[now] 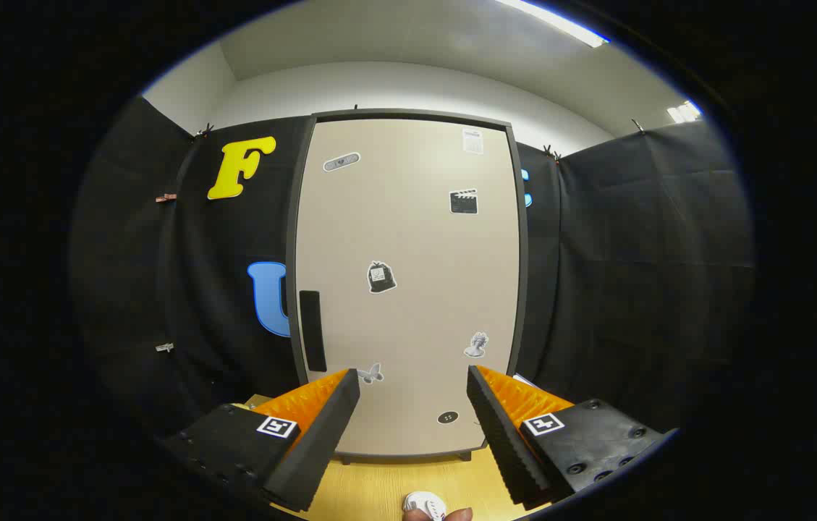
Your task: Open the shoe cabinet door, grab the shoes and put them into the shoe cabinet, then close the shoe cabinet door.
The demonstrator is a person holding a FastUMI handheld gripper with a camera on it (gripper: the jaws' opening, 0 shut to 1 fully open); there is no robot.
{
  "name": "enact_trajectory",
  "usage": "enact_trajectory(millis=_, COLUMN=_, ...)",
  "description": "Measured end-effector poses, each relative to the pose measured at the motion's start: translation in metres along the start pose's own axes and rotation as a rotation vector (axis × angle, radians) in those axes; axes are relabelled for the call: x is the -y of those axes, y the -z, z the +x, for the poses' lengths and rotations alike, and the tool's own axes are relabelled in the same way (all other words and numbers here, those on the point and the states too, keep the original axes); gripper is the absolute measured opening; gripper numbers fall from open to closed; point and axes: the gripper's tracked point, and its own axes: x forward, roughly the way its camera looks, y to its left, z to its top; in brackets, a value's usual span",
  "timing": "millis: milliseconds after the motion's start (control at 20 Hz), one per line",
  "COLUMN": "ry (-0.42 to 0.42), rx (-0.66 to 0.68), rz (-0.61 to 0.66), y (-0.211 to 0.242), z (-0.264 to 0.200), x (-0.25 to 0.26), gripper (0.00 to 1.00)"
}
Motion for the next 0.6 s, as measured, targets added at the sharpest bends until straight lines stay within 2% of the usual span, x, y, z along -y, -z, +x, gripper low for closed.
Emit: enact_trajectory(millis=600, ry=-0.002, rx=0.009, rz=0.038, y=-0.0030, z=-0.0063, x=-0.0061, gripper=0.97)
